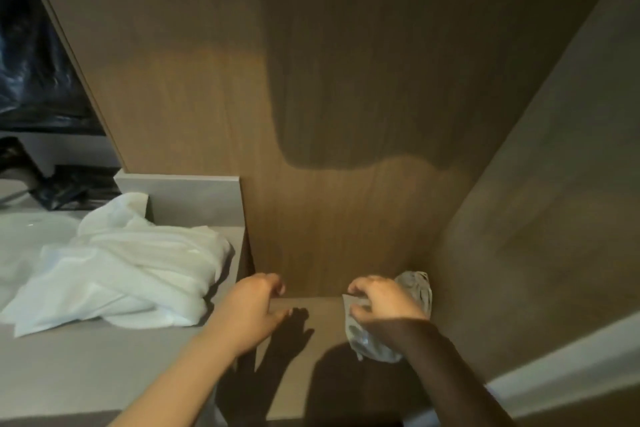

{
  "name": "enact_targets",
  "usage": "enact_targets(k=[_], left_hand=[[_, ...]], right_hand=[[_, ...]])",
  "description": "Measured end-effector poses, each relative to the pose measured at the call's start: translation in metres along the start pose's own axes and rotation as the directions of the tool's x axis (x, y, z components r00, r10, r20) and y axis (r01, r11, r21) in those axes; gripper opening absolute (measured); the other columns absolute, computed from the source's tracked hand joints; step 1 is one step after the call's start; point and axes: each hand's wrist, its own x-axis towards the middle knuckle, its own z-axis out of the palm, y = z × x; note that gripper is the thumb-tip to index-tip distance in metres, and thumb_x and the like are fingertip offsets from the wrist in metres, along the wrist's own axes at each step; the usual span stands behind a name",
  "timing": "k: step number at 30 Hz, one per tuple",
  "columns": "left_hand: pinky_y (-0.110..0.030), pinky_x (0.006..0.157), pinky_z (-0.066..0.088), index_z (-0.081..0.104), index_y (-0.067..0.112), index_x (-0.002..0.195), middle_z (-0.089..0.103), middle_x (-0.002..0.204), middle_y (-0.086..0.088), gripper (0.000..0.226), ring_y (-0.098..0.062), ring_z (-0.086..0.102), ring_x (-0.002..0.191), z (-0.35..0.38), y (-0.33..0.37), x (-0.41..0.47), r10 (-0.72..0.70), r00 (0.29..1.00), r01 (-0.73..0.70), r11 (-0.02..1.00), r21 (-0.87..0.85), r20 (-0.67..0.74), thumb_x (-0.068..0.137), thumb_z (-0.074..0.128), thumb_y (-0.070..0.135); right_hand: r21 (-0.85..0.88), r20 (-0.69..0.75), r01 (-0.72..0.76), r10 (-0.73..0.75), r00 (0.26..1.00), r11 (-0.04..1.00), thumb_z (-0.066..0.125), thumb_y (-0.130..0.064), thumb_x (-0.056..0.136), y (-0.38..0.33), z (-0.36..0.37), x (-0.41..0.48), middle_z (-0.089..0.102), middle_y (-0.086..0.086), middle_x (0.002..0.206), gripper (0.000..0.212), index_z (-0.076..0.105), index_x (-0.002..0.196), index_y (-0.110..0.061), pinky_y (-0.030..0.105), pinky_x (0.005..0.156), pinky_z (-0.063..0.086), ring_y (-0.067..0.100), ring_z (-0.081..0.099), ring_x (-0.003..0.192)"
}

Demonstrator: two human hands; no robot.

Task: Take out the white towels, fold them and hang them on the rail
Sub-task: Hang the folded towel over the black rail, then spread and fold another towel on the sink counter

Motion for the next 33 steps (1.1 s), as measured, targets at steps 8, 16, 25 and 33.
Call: enact_targets(k=[8, 16, 25, 33], left_hand=[[-0.013, 0.069, 0.042, 0.055, 0.034, 0.098, 0.059, 0.093, 0.015, 0.022, -0.002, 0.057, 0.083, 0.056, -0.009, -0.042, -0.167, 0.973, 0.195, 0.965, -0.176, 0.159, 0.083, 0.069, 0.042], [-0.022, 0.080, 0.050, 0.058, 0.033, 0.101, 0.061, 0.095, 0.014, 0.021, -0.001, 0.058, 0.087, 0.054, -0.040, -0.085, -0.347, 0.935, 0.354, 0.897, -0.266, 0.073, 0.084, 0.069, 0.040], [-0.025, 0.080, 0.050, 0.057, 0.034, 0.089, 0.062, 0.092, 0.016, 0.013, 0.000, 0.059, 0.089, 0.016, -0.106, -0.147, -0.501, 0.863, 0.447, 0.821, -0.355, -0.073, 0.085, 0.068, 0.041], [-0.025, 0.088, 0.053, 0.059, 0.032, 0.093, 0.063, 0.098, 0.012, 0.009, -0.003, 0.060, 0.093, -0.028, -0.188, -0.208, -0.535, 0.837, 0.458, 0.798, -0.391, -0.111, 0.088, 0.067, 0.036]], right_hand=[[0.213, 0.149, -0.031, -0.001, 0.989, 0.976, 0.059, -0.029, 0.094, 0.005, 0.059, -0.017, 0.064, -0.007, 0.121, 0.026, 0.061, 0.120, -0.025, 0.020, 0.087, 0.046, 0.006, 0.058, 0.105], [0.179, 0.181, 0.107, -0.140, 0.973, 0.978, 0.061, -0.031, 0.094, -0.027, 0.079, 0.001, 0.061, -0.012, 0.122, 0.029, 0.059, 0.123, -0.031, 0.009, 0.076, 0.041, -0.001, 0.056, 0.105], [0.142, 0.186, 0.244, -0.268, 0.945, 0.959, 0.064, -0.036, 0.091, -0.117, 0.102, 0.018, 0.065, -0.017, 0.117, 0.032, 0.058, 0.123, -0.037, 0.007, 0.067, 0.042, -0.010, 0.052, 0.086], [0.202, 0.167, 0.268, -0.303, 0.938, 0.942, 0.057, -0.037, 0.092, -0.218, 0.128, 0.013, 0.058, -0.019, 0.103, 0.019, 0.064, 0.109, -0.037, 0.007, 0.067, 0.035, -0.006, 0.051, 0.089]])
